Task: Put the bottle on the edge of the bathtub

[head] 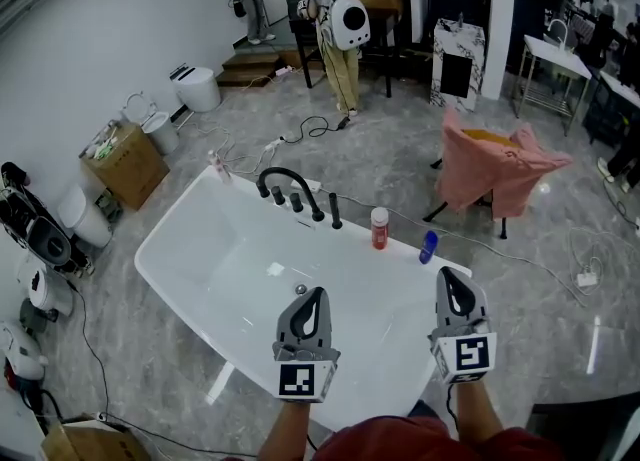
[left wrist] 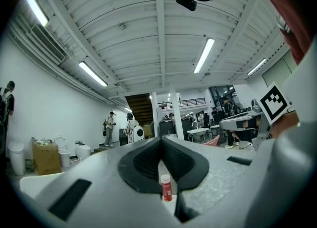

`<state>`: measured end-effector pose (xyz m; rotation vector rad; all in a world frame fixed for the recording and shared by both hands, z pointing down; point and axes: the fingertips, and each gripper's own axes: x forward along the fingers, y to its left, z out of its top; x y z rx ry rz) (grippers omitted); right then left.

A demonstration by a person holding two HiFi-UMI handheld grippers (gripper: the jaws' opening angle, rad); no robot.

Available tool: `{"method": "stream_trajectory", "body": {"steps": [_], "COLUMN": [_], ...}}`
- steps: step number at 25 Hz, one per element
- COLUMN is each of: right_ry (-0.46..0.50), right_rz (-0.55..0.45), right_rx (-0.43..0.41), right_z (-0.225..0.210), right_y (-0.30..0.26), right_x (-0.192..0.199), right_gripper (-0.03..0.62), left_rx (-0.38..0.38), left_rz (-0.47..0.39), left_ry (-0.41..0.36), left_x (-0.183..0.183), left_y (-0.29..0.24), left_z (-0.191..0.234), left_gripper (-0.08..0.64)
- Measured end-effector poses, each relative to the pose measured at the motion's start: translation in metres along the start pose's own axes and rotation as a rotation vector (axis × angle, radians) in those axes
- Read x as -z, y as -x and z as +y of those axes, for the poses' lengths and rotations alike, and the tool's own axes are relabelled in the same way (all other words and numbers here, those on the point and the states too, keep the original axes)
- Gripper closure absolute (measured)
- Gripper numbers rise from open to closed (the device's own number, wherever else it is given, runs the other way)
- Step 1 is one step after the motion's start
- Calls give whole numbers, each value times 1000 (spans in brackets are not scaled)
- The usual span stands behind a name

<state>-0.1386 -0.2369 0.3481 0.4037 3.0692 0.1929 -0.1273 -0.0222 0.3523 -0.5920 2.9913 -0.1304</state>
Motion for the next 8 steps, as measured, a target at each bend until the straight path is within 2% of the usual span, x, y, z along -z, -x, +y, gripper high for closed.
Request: {"method": "stream_trajectory", "body": {"steps": [8], "right_ry": [3], "right_rz": [3], "right_rx": [5], "right_z": [-5], "right_y": [-4], "right_x": [5], "right_gripper": [594], "left_rx": [15], "left_rz": [-3], "left_ry": [1], "left_x": [3], "left_y": [-7], "left_z": [-6], "left_gripper": [555]}}
